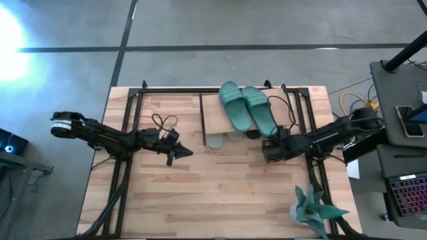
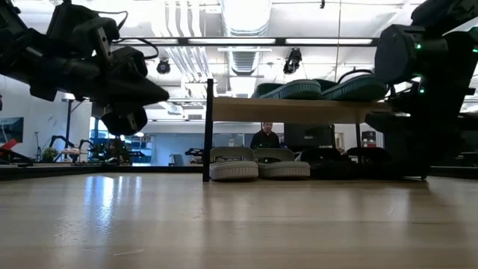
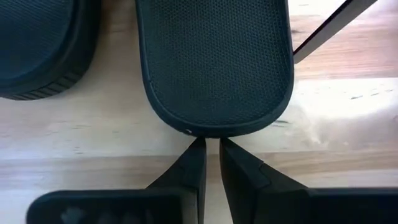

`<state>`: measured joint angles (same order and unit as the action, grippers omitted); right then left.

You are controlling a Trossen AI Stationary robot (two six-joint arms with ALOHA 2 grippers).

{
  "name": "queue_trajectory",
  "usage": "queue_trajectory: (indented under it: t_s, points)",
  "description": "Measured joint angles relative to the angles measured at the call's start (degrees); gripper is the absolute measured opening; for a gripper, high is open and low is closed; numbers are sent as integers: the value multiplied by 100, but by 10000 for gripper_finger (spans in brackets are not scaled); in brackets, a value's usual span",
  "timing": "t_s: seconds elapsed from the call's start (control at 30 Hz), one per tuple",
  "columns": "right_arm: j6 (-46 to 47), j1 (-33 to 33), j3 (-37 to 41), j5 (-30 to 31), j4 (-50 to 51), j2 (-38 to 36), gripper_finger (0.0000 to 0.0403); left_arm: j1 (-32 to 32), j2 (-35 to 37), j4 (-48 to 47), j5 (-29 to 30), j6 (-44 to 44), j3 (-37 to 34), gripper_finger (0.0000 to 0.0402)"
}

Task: Pick and place slides into the shelf
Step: Adjust the slides under the shelf

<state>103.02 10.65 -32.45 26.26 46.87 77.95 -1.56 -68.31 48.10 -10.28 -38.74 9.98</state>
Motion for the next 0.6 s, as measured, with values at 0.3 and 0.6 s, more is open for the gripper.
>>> queue_trajectory:
  t_s: [0.3,0.6]
  points:
    - [237,-7,0,865,-64,366,38,0,0,-120,2,-42,-1,0]
    - [-493,250,-143,475,-53,-76,38,0,0,-116,4,-140,0,0]
